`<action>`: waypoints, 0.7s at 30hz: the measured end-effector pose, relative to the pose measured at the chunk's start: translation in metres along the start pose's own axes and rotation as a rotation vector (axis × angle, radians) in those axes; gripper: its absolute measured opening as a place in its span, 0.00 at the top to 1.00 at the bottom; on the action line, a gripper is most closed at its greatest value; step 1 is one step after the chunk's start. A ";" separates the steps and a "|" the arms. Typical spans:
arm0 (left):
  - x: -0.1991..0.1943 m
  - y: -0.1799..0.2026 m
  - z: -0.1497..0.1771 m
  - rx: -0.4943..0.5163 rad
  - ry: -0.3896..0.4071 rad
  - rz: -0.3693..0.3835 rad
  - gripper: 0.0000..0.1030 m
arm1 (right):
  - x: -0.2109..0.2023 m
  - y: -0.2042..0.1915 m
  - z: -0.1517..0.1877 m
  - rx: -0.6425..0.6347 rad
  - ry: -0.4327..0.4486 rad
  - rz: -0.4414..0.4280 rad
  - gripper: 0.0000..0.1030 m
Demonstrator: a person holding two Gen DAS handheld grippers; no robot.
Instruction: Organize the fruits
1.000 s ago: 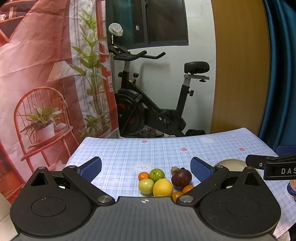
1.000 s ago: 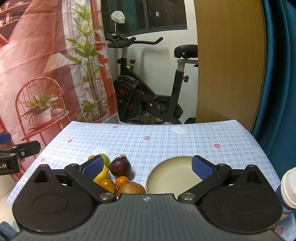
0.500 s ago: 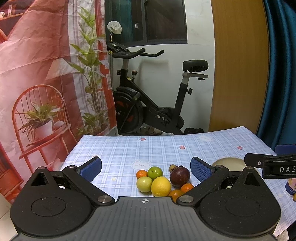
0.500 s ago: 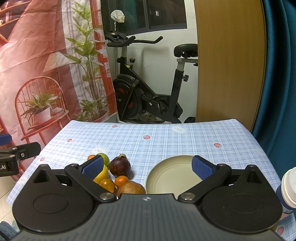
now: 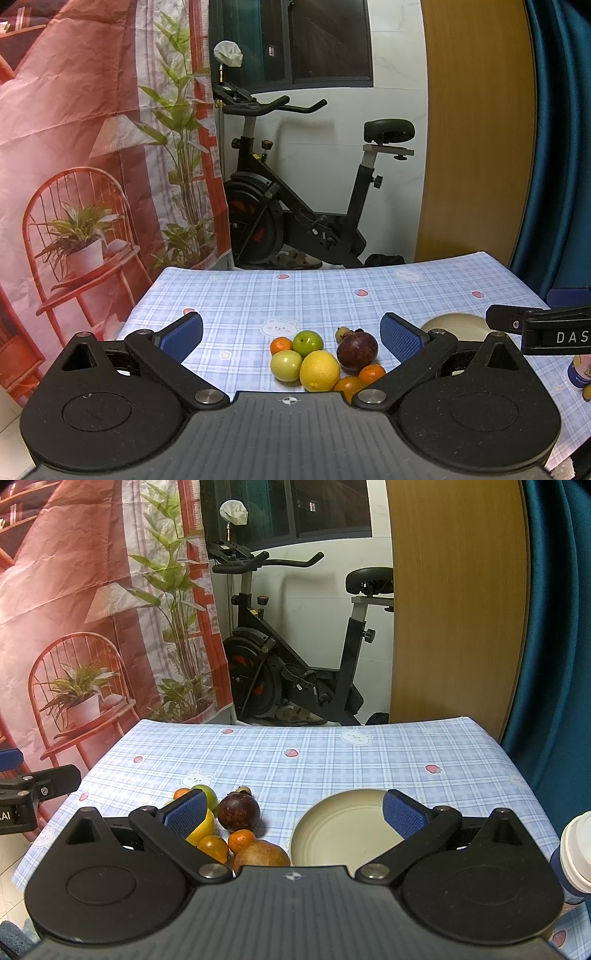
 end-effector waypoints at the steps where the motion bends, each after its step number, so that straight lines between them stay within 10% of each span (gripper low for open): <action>1: 0.000 0.000 0.000 0.000 0.000 0.000 0.00 | 0.000 0.000 0.000 0.000 0.000 0.000 0.00; 21: 0.001 0.000 0.001 -0.003 -0.002 -0.001 0.00 | -0.001 0.000 -0.001 0.000 -0.001 -0.001 0.00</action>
Point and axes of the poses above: each gripper's, at about its wrist camera, not at the fingertips, and x roughly the way its jaws point, y to its right, z to its underside, the point moved 9 cm from there along x, roughly the way its jaws point, and after that the axes turned 6 degrees about z, right-handed, at the moved point
